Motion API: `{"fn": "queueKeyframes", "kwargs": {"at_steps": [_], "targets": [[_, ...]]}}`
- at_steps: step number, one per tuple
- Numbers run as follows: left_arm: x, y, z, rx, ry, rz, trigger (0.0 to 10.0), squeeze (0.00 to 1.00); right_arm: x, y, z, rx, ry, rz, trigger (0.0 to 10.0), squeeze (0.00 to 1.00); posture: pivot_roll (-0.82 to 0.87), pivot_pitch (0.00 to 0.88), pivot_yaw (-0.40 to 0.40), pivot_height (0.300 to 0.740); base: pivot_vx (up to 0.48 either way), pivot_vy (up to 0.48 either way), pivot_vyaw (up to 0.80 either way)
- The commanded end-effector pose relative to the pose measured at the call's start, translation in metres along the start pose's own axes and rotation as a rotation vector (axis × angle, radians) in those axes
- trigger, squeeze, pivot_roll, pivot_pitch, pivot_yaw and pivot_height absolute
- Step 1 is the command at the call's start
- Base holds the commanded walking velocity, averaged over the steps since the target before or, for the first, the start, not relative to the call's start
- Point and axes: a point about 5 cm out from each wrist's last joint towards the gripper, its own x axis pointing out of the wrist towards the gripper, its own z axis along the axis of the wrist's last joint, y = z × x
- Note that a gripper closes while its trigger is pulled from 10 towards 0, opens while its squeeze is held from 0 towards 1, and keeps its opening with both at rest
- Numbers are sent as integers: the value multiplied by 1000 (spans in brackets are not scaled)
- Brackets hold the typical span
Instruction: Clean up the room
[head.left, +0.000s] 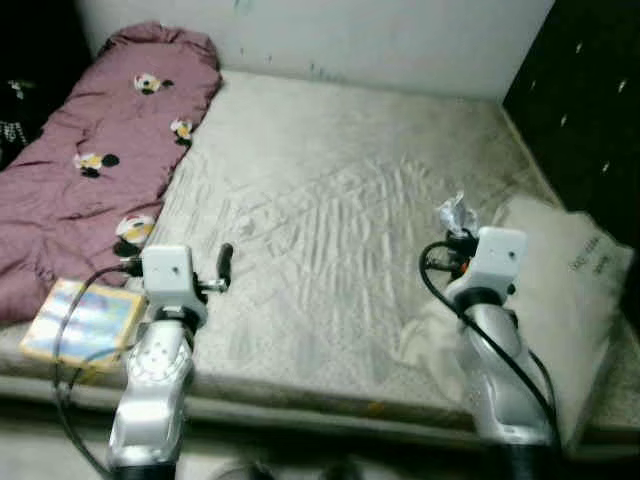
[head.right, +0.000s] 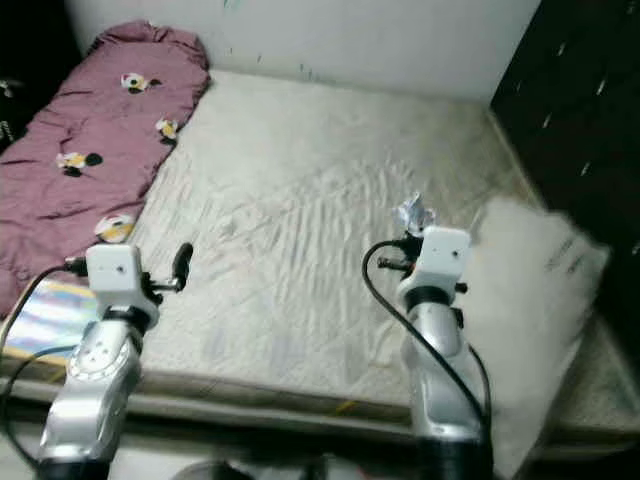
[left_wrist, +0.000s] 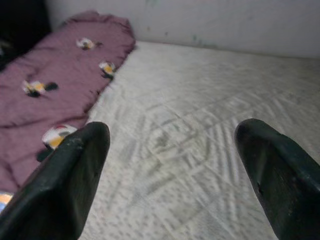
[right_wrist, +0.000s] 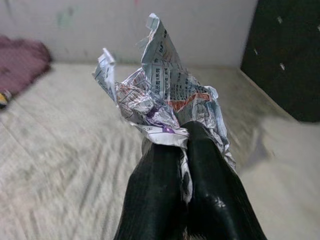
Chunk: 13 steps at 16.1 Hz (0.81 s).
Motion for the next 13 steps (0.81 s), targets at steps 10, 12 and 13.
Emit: {"fn": "queueKeyframes", "kwargs": {"at_steps": [10, 12, 13], "targets": [[0, 1, 6, 14, -28, -17, 10000, 0, 1, 2, -2, -5, 15, 17, 10000, 0, -16, 22, -66, 740, 0, 336, -80], [0, 1, 5, 10, -28, -25, 10000, 0, 0, 3, -2, -8, 16, 19, 10000, 0, -16, 22, -66, 740, 0, 182, -800], [0, 1, 5, 8, -27, -25, 10000, 0, 0, 3, -2, -8, 17, 20, 10000, 0, -16, 22, -66, 740, 0, 480, -800]]}}
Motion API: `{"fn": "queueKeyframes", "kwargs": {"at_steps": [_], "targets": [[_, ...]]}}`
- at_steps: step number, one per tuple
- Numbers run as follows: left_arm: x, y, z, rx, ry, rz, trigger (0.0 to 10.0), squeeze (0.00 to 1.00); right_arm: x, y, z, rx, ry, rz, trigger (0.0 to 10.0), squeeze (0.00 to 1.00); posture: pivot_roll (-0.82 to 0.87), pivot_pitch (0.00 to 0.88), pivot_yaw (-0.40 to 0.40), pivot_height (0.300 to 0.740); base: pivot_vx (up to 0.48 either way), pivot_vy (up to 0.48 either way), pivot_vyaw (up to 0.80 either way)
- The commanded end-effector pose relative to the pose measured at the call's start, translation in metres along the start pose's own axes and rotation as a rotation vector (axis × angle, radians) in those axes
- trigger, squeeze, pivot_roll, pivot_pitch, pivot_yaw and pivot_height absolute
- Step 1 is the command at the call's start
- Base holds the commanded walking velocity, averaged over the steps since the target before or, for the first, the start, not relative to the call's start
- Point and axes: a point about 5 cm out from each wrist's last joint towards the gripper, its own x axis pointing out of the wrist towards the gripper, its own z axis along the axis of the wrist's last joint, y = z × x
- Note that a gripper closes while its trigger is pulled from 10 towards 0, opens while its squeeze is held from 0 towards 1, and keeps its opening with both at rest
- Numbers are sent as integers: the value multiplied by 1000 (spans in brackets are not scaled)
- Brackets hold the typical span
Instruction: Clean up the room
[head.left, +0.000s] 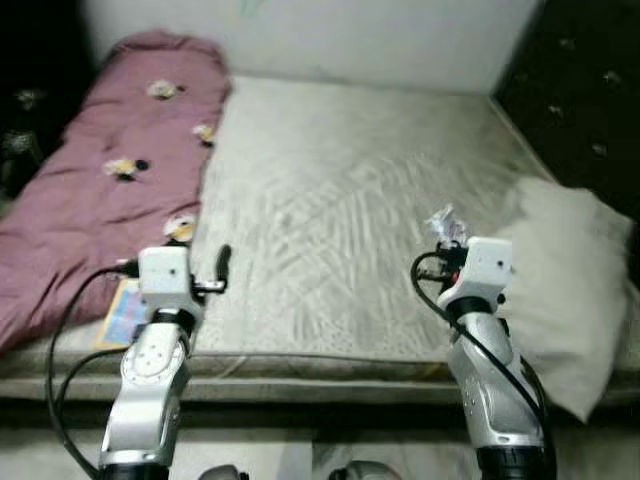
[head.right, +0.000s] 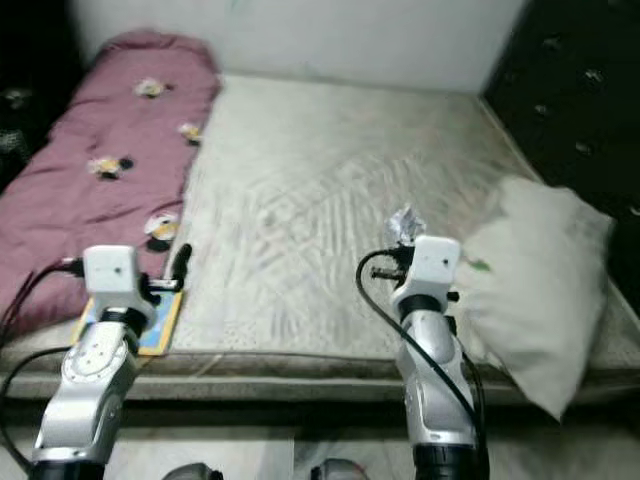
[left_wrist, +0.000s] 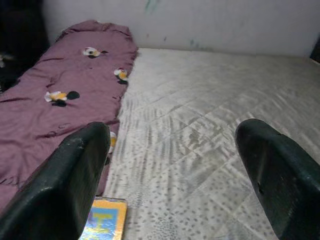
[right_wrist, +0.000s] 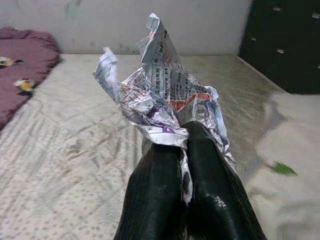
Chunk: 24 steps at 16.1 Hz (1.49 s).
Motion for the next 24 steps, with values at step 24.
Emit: {"fn": "queueKeyframes", "kwargs": {"at_steps": [24], "targets": [[-4, -13, 7, -40, -44, -113, 10000, 0, 1, -6, 2, -27, 0, -9, 10000, 0, -18, 34, -70, 740, 114, 179, -20]]}}
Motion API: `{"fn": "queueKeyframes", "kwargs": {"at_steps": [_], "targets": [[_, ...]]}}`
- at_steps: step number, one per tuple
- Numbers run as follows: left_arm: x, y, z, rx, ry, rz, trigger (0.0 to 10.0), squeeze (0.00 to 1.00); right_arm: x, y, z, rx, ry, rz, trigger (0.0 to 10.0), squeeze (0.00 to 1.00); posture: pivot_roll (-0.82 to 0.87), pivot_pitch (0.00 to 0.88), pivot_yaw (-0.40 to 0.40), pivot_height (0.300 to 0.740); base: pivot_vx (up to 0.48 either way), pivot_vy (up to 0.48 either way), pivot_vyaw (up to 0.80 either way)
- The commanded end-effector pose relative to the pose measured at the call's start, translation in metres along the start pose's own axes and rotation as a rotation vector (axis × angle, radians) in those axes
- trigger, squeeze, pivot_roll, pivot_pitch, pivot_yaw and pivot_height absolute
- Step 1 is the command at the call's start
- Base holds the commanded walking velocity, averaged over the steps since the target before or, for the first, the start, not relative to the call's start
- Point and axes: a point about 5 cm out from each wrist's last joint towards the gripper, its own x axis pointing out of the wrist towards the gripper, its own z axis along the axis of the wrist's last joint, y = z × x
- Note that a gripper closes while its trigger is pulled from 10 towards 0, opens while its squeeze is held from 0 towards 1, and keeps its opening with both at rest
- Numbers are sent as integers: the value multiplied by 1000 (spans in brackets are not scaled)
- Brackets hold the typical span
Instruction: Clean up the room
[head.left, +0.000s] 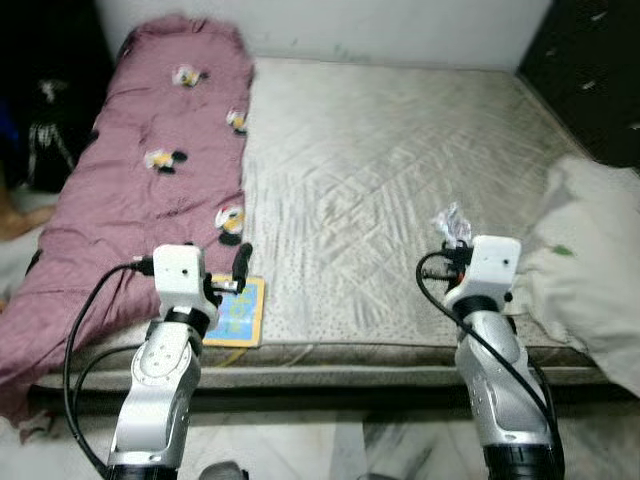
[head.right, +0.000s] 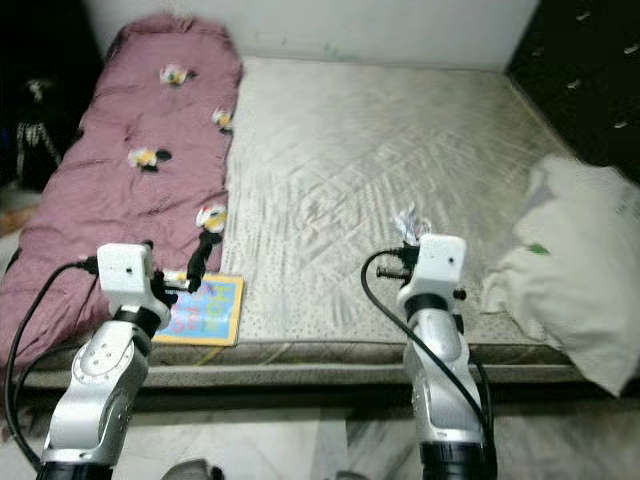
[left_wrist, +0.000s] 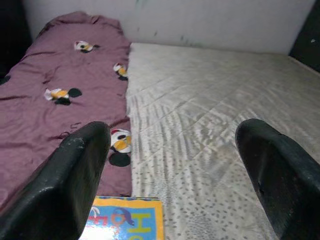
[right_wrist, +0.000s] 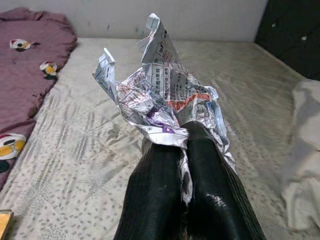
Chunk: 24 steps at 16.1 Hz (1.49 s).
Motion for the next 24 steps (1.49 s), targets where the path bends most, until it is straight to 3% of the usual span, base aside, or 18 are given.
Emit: {"fn": "queueKeyframes", "kwargs": {"at_steps": [1, 7, 11, 24], "targets": [[-1, -1, 3, 3, -8, -6, 10000, 0, 1, -1, 2, -6, -2, -9, 10000, 0, -17, 33, -71, 740, 289, 0, 0], [2, 2, 3, 24, -1, 42, 10000, 0, 4, 0, 4, -13, -11, -9, 10000, 0, -15, 41, -72, 740, 143, 0, 0], [-1, 1, -1, -8, 19, 27, 10000, 0, 2, -1, 0, -19, -3, -14, 10000, 0, -14, 47, -71, 740, 0, 0, 0], [0, -2, -1, -20, 20, 20, 10000, 0, 1, 2, -2, -23, 8, 1, 10000, 0, -19, 40, -74, 740, 0, 466, 0]]}}
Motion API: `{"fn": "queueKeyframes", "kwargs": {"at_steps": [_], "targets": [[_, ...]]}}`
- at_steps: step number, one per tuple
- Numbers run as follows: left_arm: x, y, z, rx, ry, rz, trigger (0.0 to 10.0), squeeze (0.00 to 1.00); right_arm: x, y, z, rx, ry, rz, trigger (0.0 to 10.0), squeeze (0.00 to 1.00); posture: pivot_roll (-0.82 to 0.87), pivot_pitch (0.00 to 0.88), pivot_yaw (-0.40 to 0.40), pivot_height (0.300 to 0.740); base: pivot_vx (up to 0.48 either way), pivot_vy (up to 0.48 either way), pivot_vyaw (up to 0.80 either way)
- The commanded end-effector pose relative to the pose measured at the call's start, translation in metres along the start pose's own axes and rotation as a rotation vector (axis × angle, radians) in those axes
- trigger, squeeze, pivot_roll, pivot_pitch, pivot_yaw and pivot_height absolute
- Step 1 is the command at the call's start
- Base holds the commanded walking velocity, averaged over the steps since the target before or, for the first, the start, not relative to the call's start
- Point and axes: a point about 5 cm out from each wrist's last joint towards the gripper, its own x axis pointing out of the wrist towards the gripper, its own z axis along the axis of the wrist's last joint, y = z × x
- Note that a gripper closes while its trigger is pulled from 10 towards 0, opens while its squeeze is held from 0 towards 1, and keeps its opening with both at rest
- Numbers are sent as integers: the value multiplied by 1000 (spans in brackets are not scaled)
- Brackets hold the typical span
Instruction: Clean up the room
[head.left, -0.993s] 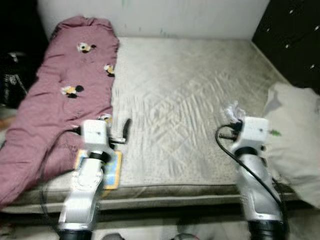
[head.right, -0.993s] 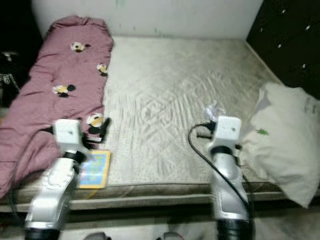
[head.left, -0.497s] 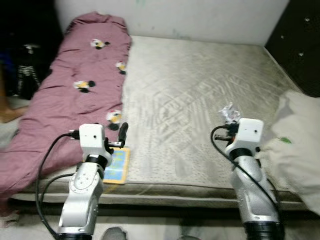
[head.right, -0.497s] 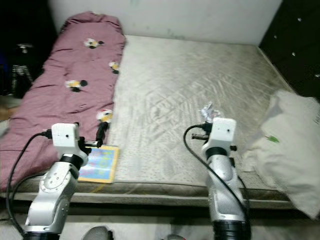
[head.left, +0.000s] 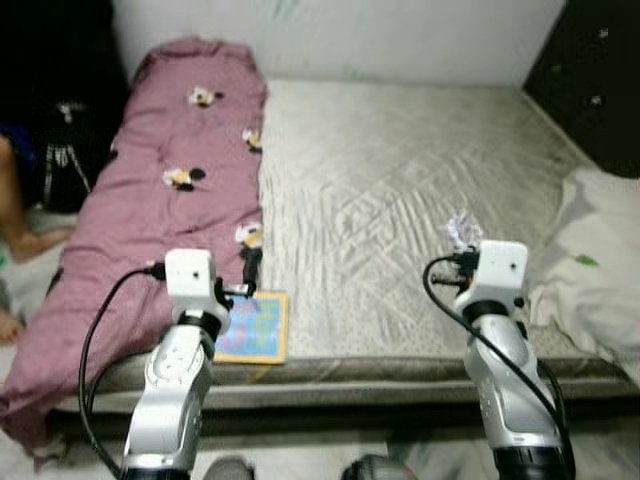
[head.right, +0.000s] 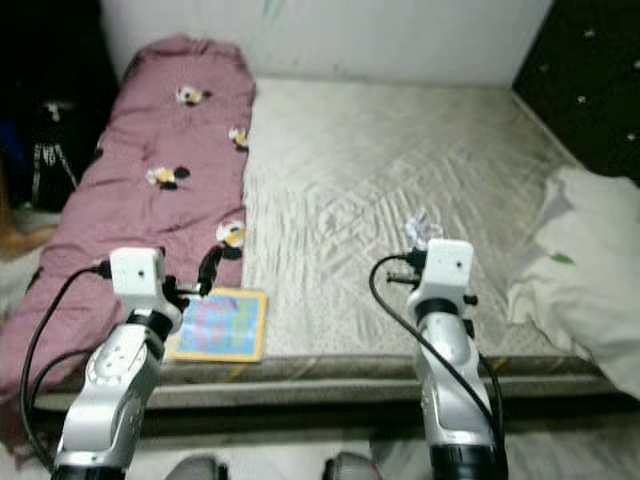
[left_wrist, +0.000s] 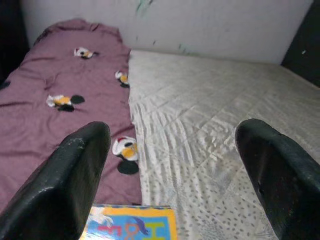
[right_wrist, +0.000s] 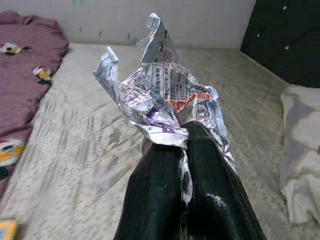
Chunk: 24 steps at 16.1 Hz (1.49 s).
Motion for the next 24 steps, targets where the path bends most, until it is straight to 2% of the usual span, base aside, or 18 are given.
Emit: {"fn": "queueKeyframes", "kwargs": {"at_steps": [1, 15, 17, 24], "targets": [[-1, 7, 1, 12, -3, 21, 10000, 0, 3, 8, 8, 5, -27, 31, 10000, 0, -15, 37, -75, 740, 0, 465, 0], [0, 7, 3, 21, -15, 27, 10000, 0, 5, 16, 7, 7, -24, 84, 10000, 0, -10, 31, -86, 740, 0, 466, 0], [0, 7, 3, 33, -19, 38, 10000, 0, 4, 20, 10, -7, -43, 112, 10000, 0, -10, 33, -84, 740, 0, 0, 0], [1, 8, 4, 51, -28, 60, 10000, 0, 4, 23, 10, -8, -45, 132, 10000, 0, -8, 35, -81, 740, 0, 0, 800]]}}
